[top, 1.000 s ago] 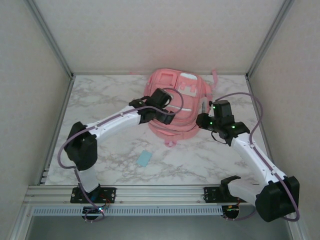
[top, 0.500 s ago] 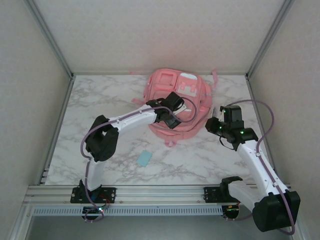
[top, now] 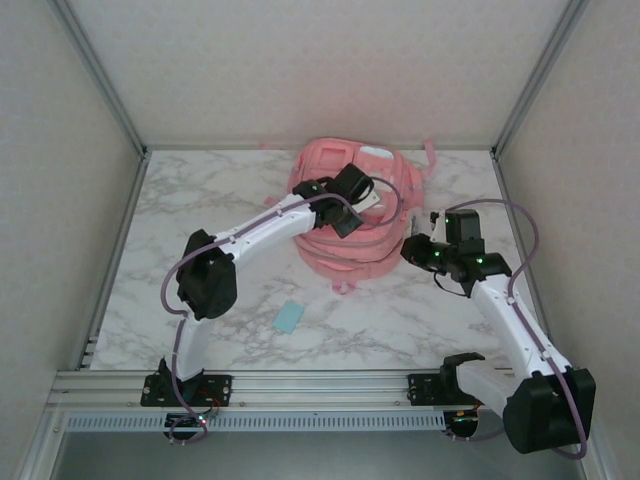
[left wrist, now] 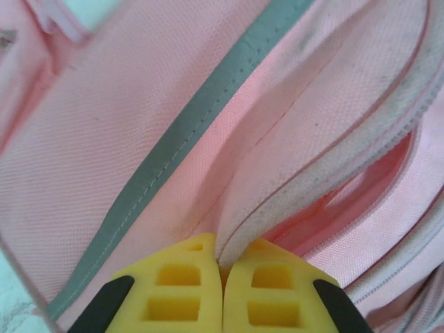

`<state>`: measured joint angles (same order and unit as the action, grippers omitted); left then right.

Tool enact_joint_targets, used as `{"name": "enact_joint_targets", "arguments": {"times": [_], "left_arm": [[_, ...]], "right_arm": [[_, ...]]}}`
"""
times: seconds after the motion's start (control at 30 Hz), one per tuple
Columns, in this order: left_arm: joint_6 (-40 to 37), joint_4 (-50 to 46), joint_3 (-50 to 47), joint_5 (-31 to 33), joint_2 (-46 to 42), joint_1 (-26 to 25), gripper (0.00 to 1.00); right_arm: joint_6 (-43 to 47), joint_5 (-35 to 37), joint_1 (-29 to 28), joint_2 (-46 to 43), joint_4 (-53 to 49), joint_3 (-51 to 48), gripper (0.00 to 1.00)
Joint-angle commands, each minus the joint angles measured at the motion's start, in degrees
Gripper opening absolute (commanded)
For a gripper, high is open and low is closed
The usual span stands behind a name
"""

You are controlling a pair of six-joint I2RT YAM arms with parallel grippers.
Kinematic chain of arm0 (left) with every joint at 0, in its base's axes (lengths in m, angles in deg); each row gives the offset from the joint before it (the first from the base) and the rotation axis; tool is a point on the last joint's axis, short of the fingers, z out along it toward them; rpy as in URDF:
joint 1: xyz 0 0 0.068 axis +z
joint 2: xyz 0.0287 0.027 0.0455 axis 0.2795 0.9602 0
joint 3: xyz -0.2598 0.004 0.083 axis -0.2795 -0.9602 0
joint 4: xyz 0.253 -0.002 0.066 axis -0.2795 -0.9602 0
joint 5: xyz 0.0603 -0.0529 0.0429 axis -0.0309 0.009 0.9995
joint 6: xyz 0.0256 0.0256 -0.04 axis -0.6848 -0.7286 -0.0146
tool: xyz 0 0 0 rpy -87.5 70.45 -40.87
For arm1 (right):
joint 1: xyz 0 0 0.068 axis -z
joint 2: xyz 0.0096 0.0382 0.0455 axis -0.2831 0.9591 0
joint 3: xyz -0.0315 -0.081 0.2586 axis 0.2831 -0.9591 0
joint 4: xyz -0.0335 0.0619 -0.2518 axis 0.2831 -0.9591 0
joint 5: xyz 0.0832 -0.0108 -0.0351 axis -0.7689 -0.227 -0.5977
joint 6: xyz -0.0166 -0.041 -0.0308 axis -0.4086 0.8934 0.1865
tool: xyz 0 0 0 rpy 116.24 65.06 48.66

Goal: Pack books, pencil case, and school supplies into a backpack

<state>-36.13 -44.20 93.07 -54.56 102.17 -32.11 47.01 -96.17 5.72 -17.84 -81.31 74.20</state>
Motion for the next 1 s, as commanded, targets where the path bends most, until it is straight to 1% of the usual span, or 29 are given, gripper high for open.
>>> {"name": "enact_joint_targets", "arguments": {"times": [0.0, 0.13, 0.2, 0.27, 0.33, 0.53, 0.6, 0.7, 0.83, 0.9, 0.97], "left_arm": [[6.6, -6.8, 7.5, -6.6, 0.5, 1.5, 0.00], [9.7, -9.4, 13.1, -13.3, 2.6, 2.5, 0.00], [9.8, -10.1, 15.5, -14.1, 3.9, 2.6, 0.00], [9.6, -10.7, 18.4, -13.3, 5.5, 2.6, 0.00], [9.3, -11.7, 21.5, -13.2, 7.4, 2.6, 0.00], [10.8, -13.0, 27.6, -13.9, 10.5, 2.6, 0.00], [11.6, -12.9, 28.0, -14.9, 10.2, 2.6, 0.00], [13.1, -12.8, 28.0, -16.3, 9.4, 2.3, 0.00], [17.0, -12.0, 27.9, -20.2, 8.6, 2.3, 0.00], [19.5, -11.3, 27.9, -21.4, 8.4, 2.2, 0.00], [22.8, -10.5, 28.0, -21.7, 8.4, 2.2, 0.00]], "right_arm": [[-1.1, -7.1, 0.3, 1.7, 4.6, -0.5, 0.13], [-3.7, -13.7, 0.3, 4.1, 9.1, -1.0, 0.13], [-6.3, -16.8, 0.2, 5.3, 12.6, -2.0, 0.13], [-10.1, -21.3, -0.1, 6.9, 18.4, -3.3, 0.13], [-12.1, -24.0, -1.4, 8.7, 22.2, -3.5, 0.13], [-14.2, -24.8, -5.2, 16.0, 27.3, 0.3, 0.13], [-15.2, -24.1, -5.7, 18.9, 29.5, 2.0, 0.13], [-18.3, -19.8, -5.8, 23.2, 31.6, 5.1, 0.14], [-27.8, -15.8, -6.8, 29.4, 44.8, 6.8, 0.14], [-30.5, -12.0, -8.1, 31.9, 48.6, 8.2, 0.14], [-32.5, -6.3, -9.7, 33.7, 50.2, 9.1, 0.13]]}}
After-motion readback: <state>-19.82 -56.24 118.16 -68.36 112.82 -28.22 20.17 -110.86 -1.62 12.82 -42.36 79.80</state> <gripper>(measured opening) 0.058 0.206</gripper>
